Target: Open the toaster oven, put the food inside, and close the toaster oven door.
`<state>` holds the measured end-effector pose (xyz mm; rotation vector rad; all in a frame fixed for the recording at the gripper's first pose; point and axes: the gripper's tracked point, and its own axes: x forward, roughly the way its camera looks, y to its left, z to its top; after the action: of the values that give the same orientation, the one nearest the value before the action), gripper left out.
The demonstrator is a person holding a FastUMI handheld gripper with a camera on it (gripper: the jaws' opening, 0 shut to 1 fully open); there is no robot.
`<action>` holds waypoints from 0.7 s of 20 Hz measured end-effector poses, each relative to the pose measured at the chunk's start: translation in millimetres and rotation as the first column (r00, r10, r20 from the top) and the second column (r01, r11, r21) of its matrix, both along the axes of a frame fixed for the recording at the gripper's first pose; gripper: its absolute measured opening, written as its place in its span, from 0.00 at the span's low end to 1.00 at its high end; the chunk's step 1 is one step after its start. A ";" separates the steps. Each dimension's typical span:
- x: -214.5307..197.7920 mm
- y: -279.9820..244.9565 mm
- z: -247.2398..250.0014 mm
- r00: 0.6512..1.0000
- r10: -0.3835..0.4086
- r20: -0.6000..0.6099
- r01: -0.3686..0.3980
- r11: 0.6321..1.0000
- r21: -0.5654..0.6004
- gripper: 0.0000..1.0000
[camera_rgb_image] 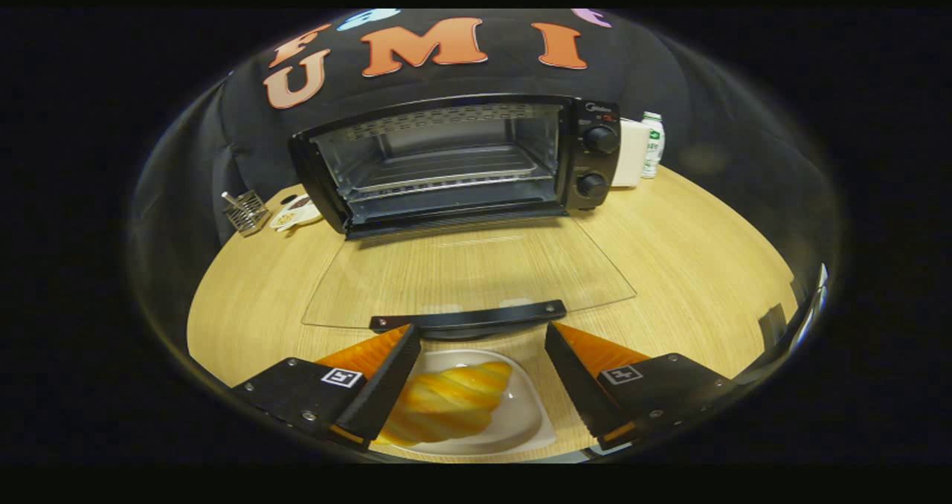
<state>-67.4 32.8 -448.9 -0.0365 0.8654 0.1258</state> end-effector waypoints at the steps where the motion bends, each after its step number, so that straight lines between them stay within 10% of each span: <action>1: -3.8 0.4 4.5 1.000 -0.018 -0.006 0.018 1.000 0.006 1.00; 14: -95.6 26.9 14.8 0.955 -0.202 -0.219 0.215 0.976 0.037 0.99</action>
<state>-163.0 59.7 -434.1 0.1277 1.0746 -0.0437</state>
